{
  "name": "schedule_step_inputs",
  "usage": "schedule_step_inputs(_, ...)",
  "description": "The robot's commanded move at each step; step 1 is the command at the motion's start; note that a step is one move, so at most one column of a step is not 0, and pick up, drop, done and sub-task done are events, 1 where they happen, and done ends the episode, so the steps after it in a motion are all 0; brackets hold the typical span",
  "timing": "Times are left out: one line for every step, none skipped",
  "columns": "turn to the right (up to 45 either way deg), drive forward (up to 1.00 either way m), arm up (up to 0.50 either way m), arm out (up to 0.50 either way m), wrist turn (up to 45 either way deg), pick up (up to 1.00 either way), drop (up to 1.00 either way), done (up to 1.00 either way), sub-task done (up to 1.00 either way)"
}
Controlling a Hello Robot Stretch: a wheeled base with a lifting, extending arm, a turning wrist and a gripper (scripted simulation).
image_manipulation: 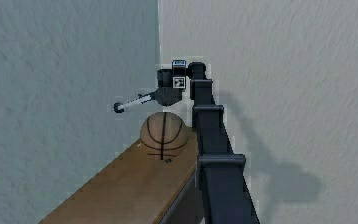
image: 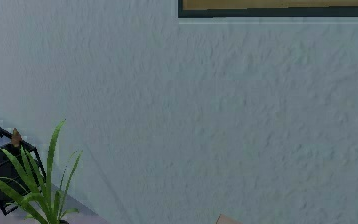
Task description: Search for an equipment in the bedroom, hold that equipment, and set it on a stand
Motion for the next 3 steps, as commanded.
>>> schedule_step_inputs(0.0,0.00,0.00,0.00,30.0,0.00,0.00,0.00,0.00)
schedule_step_inputs(0.0,0.00,-0.30,0.00,0.0,0.00,0.00,0.00,0.00)
schedule_step_inputs(0.0,0.00,0.00,0.00,0.0,1.00,0.00,0.00,0.00)
